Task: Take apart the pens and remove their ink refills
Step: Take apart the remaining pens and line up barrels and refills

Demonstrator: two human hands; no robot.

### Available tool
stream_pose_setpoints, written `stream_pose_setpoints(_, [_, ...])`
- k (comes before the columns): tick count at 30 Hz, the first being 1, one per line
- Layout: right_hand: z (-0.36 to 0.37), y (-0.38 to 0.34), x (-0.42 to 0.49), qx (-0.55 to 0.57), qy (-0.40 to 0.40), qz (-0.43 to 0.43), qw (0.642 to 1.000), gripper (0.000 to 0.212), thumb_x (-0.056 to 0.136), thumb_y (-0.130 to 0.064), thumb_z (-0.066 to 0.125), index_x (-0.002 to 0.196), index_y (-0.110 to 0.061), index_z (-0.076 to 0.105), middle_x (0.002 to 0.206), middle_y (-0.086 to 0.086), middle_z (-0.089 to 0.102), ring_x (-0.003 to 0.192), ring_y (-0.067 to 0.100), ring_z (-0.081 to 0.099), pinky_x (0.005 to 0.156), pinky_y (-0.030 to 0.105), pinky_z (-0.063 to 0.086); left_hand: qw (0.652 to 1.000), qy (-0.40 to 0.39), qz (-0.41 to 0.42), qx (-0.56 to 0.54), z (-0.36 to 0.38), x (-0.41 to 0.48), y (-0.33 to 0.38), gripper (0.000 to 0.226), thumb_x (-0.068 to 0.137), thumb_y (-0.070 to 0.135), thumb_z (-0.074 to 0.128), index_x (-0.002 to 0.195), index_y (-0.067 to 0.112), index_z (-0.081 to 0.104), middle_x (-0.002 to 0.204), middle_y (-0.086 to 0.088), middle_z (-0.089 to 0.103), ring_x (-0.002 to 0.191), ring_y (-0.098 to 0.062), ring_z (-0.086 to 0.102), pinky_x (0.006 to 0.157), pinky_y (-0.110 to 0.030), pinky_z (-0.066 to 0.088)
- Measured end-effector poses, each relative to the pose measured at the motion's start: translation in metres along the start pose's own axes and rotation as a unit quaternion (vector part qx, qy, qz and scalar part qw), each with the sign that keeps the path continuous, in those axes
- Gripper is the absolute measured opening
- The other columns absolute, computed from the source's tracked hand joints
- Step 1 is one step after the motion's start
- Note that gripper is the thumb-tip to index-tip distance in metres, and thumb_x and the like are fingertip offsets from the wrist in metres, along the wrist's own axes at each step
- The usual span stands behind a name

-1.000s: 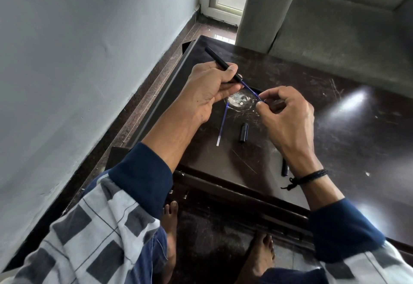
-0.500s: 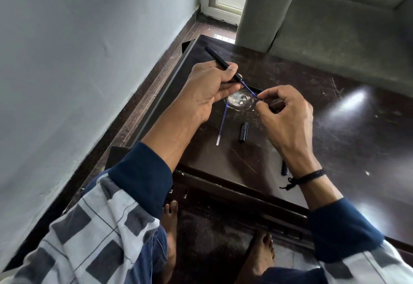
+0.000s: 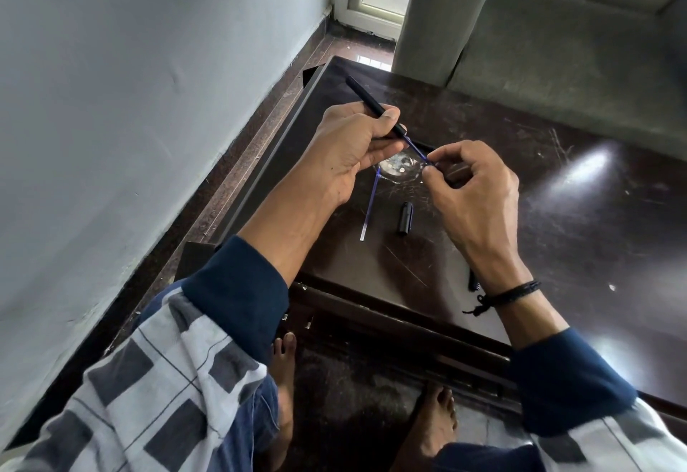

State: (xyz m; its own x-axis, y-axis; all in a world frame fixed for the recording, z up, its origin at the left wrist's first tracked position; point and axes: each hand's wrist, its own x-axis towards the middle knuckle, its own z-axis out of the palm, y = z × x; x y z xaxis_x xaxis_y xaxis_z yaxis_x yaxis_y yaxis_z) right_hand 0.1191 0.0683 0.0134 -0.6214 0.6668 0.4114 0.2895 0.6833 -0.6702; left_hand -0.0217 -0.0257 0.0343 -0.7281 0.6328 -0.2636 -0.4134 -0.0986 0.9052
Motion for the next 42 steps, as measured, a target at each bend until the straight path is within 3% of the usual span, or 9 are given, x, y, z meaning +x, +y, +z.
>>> stream_pose_setpoints(18, [0.001, 0.0012, 0.0002, 0.026, 0.005, -0.032, 0.999, 0.01, 0.087, -0.017, 0.077, 0.096, -0.016, 0.074, 0.093, -0.006, 0.07, 0.079, 0.007, 0.065, 0.073, 0.018, 0.051, 1.0, -0.005, 0.005, 0.007, 0.0007, -0.0006, -0.0014, 0.007, 0.095, 0.005, 0.067, 0.1, 0.001, 0.071, 0.094, -0.016, 0.074, 0.084, -0.023, 0.076, 0.071, -0.026, 0.06])
stream_pose_setpoints(24, [0.0019, 0.0012, -0.0003, 0.036, 0.003, -0.038, 0.999, 0.01, 0.092, -0.021, 0.075, 0.102, -0.018, 0.075, 0.097, -0.008, 0.072, 0.08, 0.005, 0.066, 0.073, 0.014, 0.051, 0.997, -0.055, -0.007, 0.056, 0.0044, -0.0028, -0.0063, 0.01, 0.094, 0.008, 0.069, 0.101, 0.003, 0.072, 0.097, -0.015, 0.075, 0.09, -0.027, 0.077, 0.084, -0.036, 0.062])
stream_pose_setpoints(33, [0.0021, 0.0021, -0.0001, 0.031, 0.002, -0.047, 0.998, 0.011, 0.091, -0.019, 0.075, 0.103, -0.018, 0.074, 0.097, -0.005, 0.07, 0.079, 0.01, 0.066, 0.073, 0.025, 0.055, 0.995, -0.063, -0.008, 0.073, 0.0062, -0.0047, -0.0071, 0.01, 0.095, 0.007, 0.067, 0.103, 0.001, 0.071, 0.105, -0.021, 0.074, 0.096, -0.029, 0.075, 0.083, -0.035, 0.062])
stream_pose_setpoints(37, [0.0013, 0.0018, 0.0002, 0.037, 0.009, -0.051, 0.998, 0.01, 0.09, -0.017, 0.076, 0.1, -0.017, 0.074, 0.095, -0.004, 0.07, 0.078, 0.009, 0.066, 0.071, 0.017, 0.052, 0.995, -0.07, -0.012, 0.072, 0.0055, -0.0052, -0.006, 0.012, 0.095, 0.007, 0.067, 0.104, 0.0, 0.07, 0.103, -0.019, 0.075, 0.092, -0.028, 0.076, 0.078, -0.032, 0.062])
stream_pose_setpoints(42, [0.0019, 0.0025, 0.0, 0.047, 0.009, -0.039, 0.998, 0.009, 0.09, -0.017, 0.077, 0.099, -0.015, 0.075, 0.094, -0.004, 0.071, 0.079, 0.006, 0.066, 0.072, 0.016, 0.052, 0.994, -0.073, -0.015, 0.077, 0.0057, -0.0057, -0.0069, 0.014, 0.095, 0.008, 0.068, 0.105, -0.001, 0.07, 0.104, -0.02, 0.074, 0.095, -0.03, 0.075, 0.081, -0.034, 0.062])
